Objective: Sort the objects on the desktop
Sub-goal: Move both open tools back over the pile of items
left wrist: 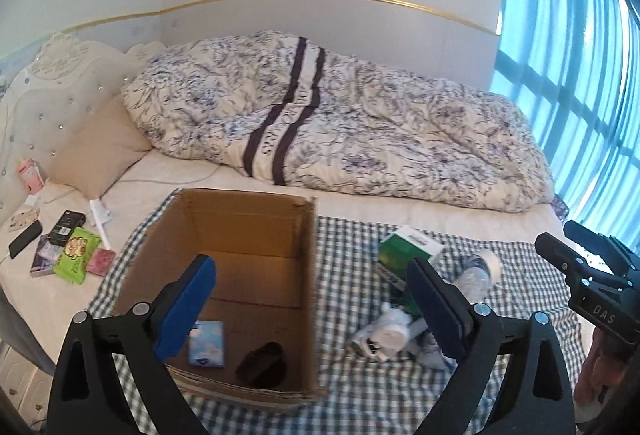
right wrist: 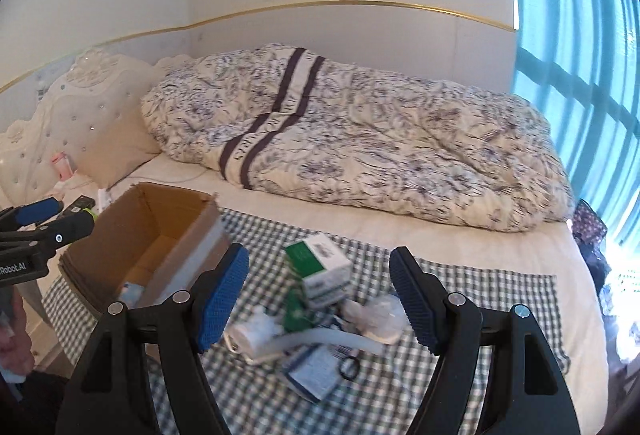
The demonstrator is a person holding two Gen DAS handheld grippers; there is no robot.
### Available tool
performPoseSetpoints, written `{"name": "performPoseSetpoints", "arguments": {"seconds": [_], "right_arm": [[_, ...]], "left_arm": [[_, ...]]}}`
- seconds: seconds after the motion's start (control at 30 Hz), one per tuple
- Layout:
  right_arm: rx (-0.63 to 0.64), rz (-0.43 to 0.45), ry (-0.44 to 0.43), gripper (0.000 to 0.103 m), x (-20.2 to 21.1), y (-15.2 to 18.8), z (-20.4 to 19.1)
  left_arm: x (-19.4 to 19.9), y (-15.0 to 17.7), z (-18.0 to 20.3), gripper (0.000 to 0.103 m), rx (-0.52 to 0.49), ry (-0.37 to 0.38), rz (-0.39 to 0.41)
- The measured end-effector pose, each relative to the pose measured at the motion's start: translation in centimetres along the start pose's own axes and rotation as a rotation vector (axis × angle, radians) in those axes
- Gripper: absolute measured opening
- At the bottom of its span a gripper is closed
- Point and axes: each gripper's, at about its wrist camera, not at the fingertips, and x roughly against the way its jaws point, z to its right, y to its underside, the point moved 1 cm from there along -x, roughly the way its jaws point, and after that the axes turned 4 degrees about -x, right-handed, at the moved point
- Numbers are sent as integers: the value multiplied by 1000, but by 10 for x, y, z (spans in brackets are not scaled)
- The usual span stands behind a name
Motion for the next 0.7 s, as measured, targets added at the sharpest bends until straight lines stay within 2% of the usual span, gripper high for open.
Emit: {"name": "performPoseSetpoints", "arguments": {"seconds": [0.1, 0.33, 0.47, 0.7], "right_arm": [[-11, 4, 12, 79, 10, 9, 21], [-43, -3, 41, 80, 22, 27, 65], [-60, -20, 73, 81, 16, 34, 84], [-93, -81, 81, 81, -12, 51, 111]], "left_arm": [[2, 3, 18, 103, -4, 18, 2], [3, 16, 61, 103, -43, 59, -4], [-8, 20, 85, 103, -84, 78, -29], [-33, 40, 112, 103, -116, 117, -85]]}}
